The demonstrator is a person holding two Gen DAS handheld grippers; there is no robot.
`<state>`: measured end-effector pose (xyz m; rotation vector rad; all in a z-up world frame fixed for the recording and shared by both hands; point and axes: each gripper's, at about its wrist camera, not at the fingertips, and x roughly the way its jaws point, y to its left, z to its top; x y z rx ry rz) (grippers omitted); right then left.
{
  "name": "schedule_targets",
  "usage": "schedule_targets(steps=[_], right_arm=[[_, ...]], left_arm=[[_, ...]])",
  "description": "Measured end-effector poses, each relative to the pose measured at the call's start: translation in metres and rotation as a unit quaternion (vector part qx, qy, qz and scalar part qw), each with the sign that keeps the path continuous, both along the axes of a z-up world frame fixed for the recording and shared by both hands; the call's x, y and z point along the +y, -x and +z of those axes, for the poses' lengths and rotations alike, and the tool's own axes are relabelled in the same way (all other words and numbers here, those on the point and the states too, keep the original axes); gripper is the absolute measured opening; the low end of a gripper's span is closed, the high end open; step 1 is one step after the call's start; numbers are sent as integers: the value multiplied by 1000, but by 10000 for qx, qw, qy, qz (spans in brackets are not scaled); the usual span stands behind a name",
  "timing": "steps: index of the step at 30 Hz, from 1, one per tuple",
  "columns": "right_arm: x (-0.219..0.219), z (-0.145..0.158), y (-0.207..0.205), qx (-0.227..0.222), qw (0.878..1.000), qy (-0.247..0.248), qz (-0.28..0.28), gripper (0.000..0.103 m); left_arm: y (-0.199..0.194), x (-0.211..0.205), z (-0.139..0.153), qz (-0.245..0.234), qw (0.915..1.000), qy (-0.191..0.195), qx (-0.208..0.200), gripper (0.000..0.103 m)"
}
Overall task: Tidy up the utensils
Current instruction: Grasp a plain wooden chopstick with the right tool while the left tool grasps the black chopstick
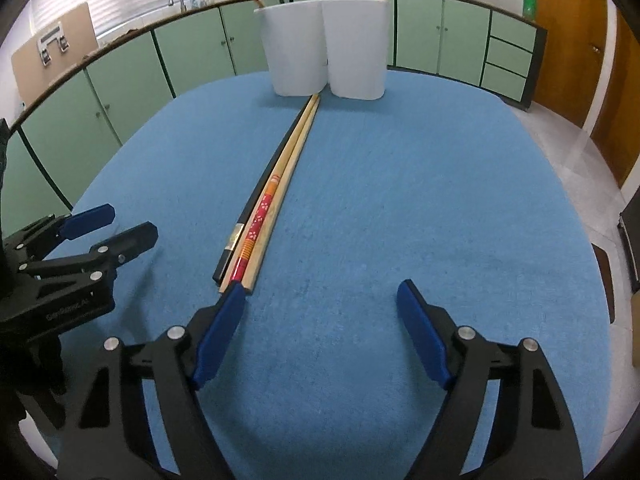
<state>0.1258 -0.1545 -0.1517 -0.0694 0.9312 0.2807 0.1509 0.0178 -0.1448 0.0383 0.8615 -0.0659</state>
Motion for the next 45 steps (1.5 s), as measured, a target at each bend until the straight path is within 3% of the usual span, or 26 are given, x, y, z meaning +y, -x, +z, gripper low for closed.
schedule_targets(steps=[9,13,20,24,26,27,28,41,45], right_arm=[[15,-1,-1,-37,9995,275,165,75],[8,0,-3,-51,9995,309,27,68],[-5,0,1,0,9999,-53,-134,65],[8,-2,0,-57,10000,71,-9,48],[11,0,-1,-70,9999,51,53,31],[10,0,-1,-51,10000,-5,82,15],[9,0,-1,-36,10000,-31,84,7],[-40,1,0,-26,9991,-188,-389,6],[-40,0,1,-37,9990,-193,-390,6]], left_arm=[[-3,3,-1,56,9999,85,86,72],[-4,5,-1,79,9999,122,91,72],[-6,1,-2,75,9999,67,123,73],[-5,1,0,50,9999,27,87,73],[-5,1,0,45,10000,18,87,73],[-5,1,0,42,9999,14,90,73],[-5,0,0,33,10000,7,94,73],[1,-33,4,-539,9981,235,170,73],[2,-47,0,-663,9975,-11,231,73]])
